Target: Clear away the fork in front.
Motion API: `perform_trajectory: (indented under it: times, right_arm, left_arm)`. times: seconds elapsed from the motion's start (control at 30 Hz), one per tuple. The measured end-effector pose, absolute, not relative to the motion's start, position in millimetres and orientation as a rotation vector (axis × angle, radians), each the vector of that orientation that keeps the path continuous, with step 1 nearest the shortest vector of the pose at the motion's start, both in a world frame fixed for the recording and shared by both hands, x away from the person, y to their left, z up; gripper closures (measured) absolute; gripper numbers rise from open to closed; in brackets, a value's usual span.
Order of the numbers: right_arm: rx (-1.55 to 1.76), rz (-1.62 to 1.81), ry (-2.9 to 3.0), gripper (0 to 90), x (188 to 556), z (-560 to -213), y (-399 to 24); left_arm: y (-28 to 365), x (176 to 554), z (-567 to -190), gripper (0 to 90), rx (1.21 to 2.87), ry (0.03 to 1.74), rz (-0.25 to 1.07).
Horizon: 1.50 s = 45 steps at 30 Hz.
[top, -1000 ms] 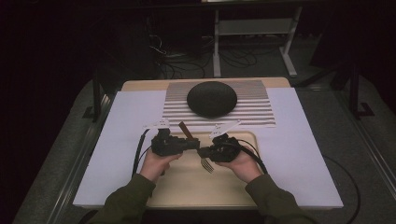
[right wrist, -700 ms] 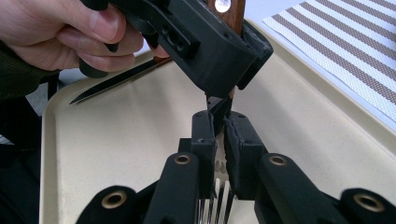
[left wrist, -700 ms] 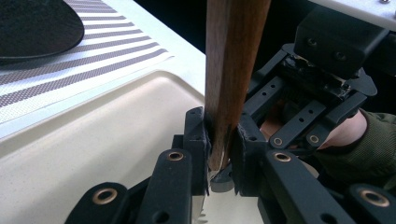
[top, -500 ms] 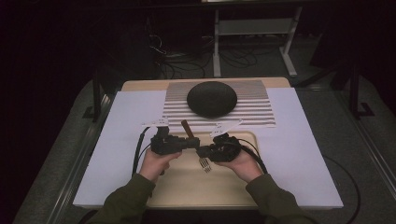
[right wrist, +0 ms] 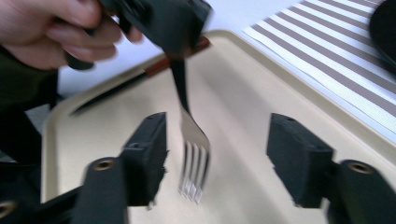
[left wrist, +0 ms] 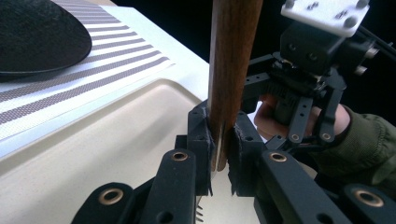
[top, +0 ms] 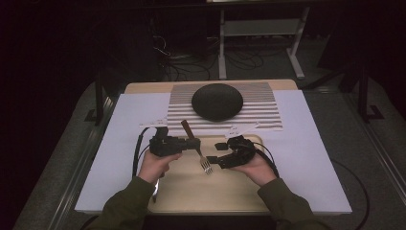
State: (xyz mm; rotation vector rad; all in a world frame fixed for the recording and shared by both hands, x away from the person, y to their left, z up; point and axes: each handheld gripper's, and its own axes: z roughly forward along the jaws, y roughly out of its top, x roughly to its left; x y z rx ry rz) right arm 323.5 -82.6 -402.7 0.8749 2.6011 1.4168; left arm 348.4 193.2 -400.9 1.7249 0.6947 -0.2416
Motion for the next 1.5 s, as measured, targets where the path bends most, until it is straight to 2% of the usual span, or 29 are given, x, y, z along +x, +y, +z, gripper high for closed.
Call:
perform_trajectory:
  times: [0.3, 0.7, 1.5]
  right_arm:
    - [0.976, 1.423, 2.535, 14.1, 322, -406, -105]
    - [1.014, 1.351, 2.463, 1.9, 314, -420, -134]
    - [1.111, 1.325, 2.388, 0.0, 283, -445, -195]
  left_arm:
    - [206, 350, -393, 81.8, 1.711, 0.704, -0.243]
    - [221, 352, -389, 81.7, 1.712, 0.718, -0.235]
    - [248, 354, -383, 81.7, 1.710, 0.748, -0.226]
